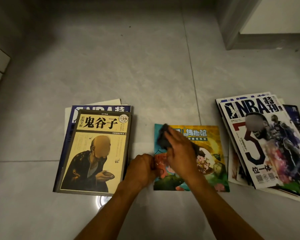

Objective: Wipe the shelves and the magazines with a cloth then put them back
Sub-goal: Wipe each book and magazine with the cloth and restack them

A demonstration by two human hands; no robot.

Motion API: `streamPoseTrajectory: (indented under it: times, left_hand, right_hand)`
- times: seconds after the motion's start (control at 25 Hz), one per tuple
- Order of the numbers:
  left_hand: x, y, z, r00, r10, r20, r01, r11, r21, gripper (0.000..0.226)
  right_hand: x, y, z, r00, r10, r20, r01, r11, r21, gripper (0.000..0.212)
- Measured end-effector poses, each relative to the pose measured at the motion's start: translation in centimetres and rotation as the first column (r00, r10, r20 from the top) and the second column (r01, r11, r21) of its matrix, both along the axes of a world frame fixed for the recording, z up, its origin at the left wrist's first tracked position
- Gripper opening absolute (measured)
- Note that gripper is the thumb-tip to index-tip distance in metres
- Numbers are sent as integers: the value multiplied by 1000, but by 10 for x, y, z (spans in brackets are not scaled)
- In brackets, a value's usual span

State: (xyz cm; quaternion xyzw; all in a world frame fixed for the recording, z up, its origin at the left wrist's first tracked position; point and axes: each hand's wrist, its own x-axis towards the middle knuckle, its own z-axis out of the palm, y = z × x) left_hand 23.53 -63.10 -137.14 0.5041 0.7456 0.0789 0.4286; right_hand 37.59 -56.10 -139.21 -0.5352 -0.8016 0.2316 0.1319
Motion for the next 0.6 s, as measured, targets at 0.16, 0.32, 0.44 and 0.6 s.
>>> streamPoseTrajectory:
  times: [0.16, 0.32, 0.44, 0.6]
  left_hand:
    - [-2, 1, 1, 1000, -6, 15, 6, 1000, 4, 26]
    - [-4, 3, 3, 996, -17, 92, 23, 998, -64, 20]
    - [-9, 10, 12, 954, 193, 228, -135, 960, -245, 35]
    - [-7, 15, 19, 934, 275, 229, -220, 946, -239, 65]
  right_hand:
    - [33, 7, -2, 940, 333, -75, -338, 939, -64, 58]
    - [59, 6, 2, 995, -70, -77, 64, 995, -79, 55]
    - [18, -36, 7, 993, 93, -78, -98, 993, -60, 59]
    - [52, -34, 0, 920, 349, -182, -380, 906, -187, 60]
